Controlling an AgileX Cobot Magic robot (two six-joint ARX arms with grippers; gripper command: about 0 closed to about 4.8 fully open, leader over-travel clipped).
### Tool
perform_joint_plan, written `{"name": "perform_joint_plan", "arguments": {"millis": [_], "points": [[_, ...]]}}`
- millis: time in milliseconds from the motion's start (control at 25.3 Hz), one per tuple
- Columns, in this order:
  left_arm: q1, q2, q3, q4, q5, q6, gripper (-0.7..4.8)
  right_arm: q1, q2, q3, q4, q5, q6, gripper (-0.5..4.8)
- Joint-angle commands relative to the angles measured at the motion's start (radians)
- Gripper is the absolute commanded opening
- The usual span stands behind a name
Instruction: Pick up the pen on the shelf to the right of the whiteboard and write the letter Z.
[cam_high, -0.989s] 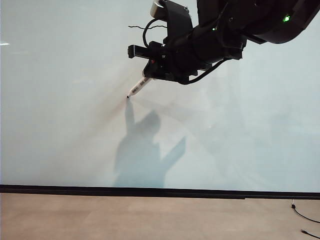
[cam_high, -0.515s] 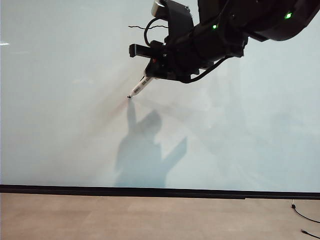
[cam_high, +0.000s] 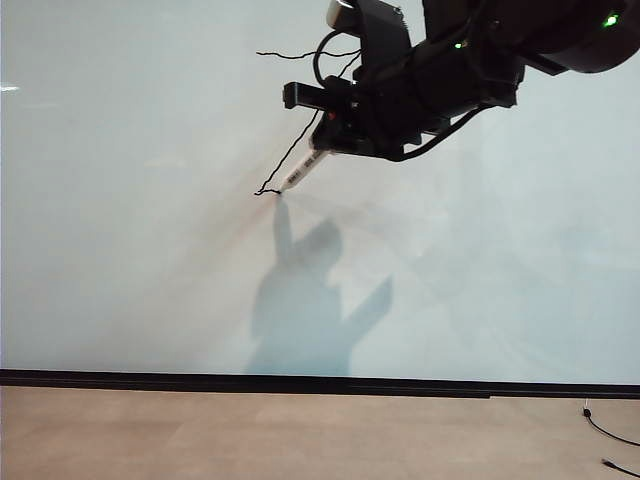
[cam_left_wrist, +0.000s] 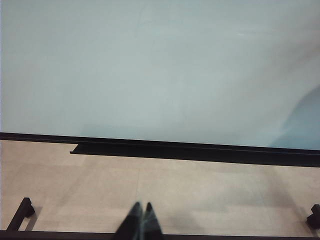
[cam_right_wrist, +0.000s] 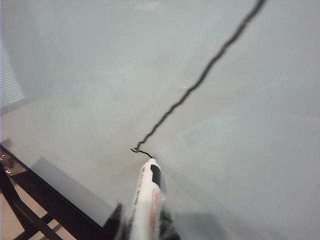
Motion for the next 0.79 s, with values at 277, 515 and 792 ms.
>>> {"name": "perform_joint_plan", "arguments": {"millis": [277,515,792], "points": [[0.000,0.000,0.002,0.005,0.000,0.004,-0.04,-0.034,-0.054,-0.037,0.019,0.053,-0.003,-0.09],[0.000,0.000,0.002,0.005,0.001,0.004,-0.04,-0.050,-0.076,-0.057,0.019,0.059,-0.006,-0.09],[0.000,0.000,0.002,0.005,0.001,0.004,-0.04,-0.073,-0.119,-0.102,0.024,0.075,-0.007,-0.09]]}}
